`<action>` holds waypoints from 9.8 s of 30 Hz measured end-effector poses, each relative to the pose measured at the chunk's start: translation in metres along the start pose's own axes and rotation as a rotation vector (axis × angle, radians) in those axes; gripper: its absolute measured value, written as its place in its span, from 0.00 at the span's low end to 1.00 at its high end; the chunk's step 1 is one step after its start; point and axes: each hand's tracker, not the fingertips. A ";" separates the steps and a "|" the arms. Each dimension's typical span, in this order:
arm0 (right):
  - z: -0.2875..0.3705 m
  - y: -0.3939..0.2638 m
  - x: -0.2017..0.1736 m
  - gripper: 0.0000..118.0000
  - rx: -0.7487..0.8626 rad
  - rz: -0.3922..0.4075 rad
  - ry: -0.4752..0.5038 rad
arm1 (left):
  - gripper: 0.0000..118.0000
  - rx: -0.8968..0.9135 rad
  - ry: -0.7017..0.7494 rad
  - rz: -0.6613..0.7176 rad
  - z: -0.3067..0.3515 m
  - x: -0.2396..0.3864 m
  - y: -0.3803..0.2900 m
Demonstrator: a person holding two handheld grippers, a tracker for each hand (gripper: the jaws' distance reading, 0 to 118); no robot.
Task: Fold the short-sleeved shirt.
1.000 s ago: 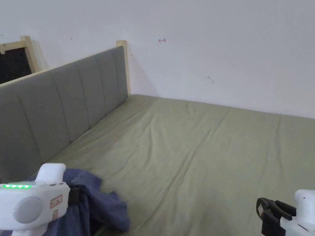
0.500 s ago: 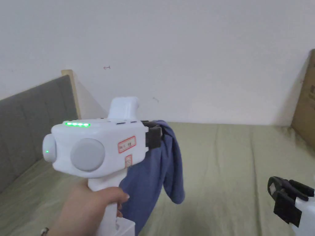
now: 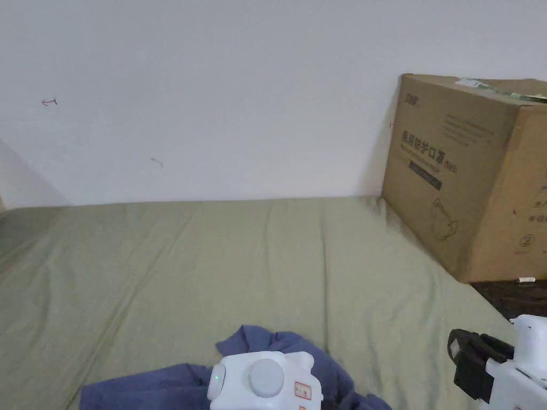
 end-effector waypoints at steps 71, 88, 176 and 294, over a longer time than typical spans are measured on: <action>-0.299 -0.018 -0.052 0.05 -0.704 0.059 0.252 | 0.05 0.476 0.421 0.119 0.204 -0.223 -0.047; -0.104 0.212 -0.047 0.05 -0.161 0.174 0.259 | 0.05 0.842 0.471 -0.128 0.397 -0.100 0.020; -0.091 0.011 -0.027 0.00 -0.150 -0.109 0.258 | 0.00 0.489 0.410 0.186 0.241 -0.201 0.003; -0.079 -0.122 0.109 0.00 -0.996 0.237 0.088 | 0.02 -0.076 0.468 0.040 0.197 -0.236 -0.166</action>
